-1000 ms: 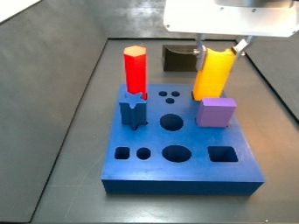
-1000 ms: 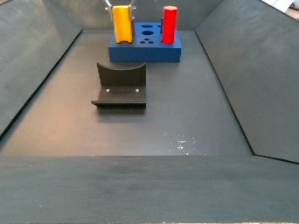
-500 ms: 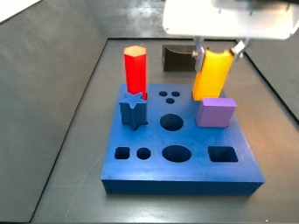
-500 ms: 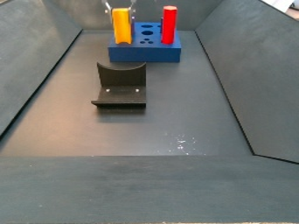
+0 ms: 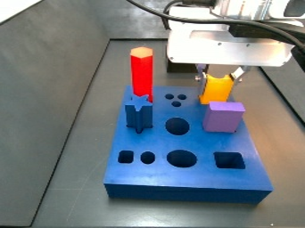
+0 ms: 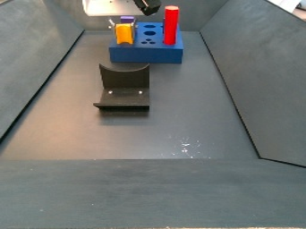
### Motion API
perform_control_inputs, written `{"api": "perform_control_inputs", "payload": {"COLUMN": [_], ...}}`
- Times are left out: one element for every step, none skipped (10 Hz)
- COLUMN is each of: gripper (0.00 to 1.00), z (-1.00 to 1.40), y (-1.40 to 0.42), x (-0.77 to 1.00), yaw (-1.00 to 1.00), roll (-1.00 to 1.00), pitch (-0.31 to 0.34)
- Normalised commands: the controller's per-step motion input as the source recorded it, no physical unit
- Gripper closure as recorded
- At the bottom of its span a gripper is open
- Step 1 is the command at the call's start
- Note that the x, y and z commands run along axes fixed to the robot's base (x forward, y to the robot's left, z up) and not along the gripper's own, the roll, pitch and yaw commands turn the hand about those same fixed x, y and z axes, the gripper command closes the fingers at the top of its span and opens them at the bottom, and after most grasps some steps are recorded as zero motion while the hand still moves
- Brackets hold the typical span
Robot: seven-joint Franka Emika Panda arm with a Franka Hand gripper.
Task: Pick up the arch object. Move up. Place the arch object on the fixture. Regrasp the arch object. Move to above the board. Insert the arch object.
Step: Insert the arch object.
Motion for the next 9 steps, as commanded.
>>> {"api": "perform_control_inputs", "payload": {"gripper": [1.0,1.0,1.0,1.0,1.0,1.0,1.0,1.0,1.0], "z": [-1.0,-1.0,-1.0,-1.0,-1.0,-1.0,-1.0,-1.0,-1.0], "y": [-0.3,-0.31,-0.33,-0.33,-0.32,-0.31,-0.22,-0.12,-0.03], "x": [0.15,0.14,0.14,0.13,0.13,0.09,0.0,-0.03,-0.06], "yaw": [0.0,0.0,0.0,0.0,0.0,0.0,0.0,0.0,0.03], "roll": [0.02,0.02,0.02,0.02,0.01,0.0,0.0,0.0,0.04], "pitch": [-0.009,-0.009,-0.011,-0.01,-0.011,-0.044,-0.093,-0.05,-0.03]}}
